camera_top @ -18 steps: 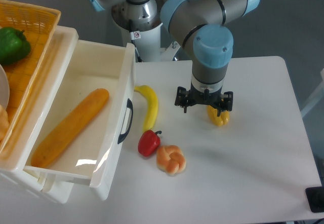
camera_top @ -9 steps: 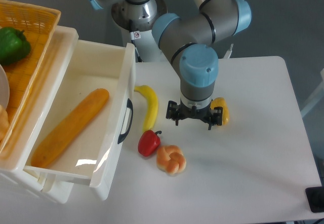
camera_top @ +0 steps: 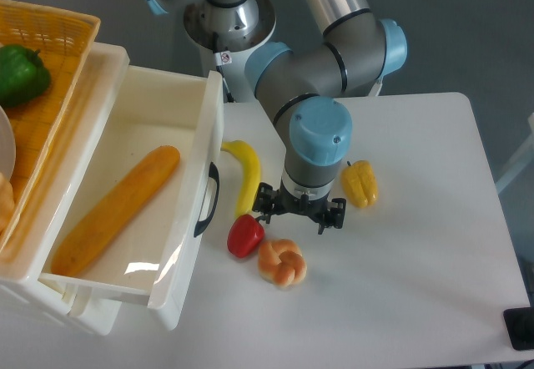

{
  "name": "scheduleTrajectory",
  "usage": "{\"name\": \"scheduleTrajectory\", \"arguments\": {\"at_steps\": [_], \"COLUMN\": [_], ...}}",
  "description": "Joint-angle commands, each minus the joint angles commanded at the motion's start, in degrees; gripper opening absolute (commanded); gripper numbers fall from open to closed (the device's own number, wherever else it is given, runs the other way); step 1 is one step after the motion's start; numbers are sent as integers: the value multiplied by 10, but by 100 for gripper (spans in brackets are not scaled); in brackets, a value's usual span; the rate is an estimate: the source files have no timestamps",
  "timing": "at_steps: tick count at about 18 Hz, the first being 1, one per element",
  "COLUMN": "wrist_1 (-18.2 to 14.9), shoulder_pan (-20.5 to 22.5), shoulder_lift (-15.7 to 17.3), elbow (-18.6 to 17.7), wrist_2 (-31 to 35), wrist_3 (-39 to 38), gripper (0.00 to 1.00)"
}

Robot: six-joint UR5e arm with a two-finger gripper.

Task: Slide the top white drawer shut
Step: 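Bring the gripper back against the front of the open white drawer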

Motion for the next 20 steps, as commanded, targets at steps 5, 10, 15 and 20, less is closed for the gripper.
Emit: {"name": "scheduleTrajectory", "arguments": {"at_steps": [5,10,15,20], "wrist_1": [0,0,-2,-13], "shoulder_pan": [-11,-24,-29,-33], "shoulder_lift": [1,0,0,3], "elbow": [-4,-3,-4,-4], "wrist_2": [-4,-14,-17,-22], "wrist_3": [-9,-16,-25,-25], "gripper": [100,100,100,100]}}
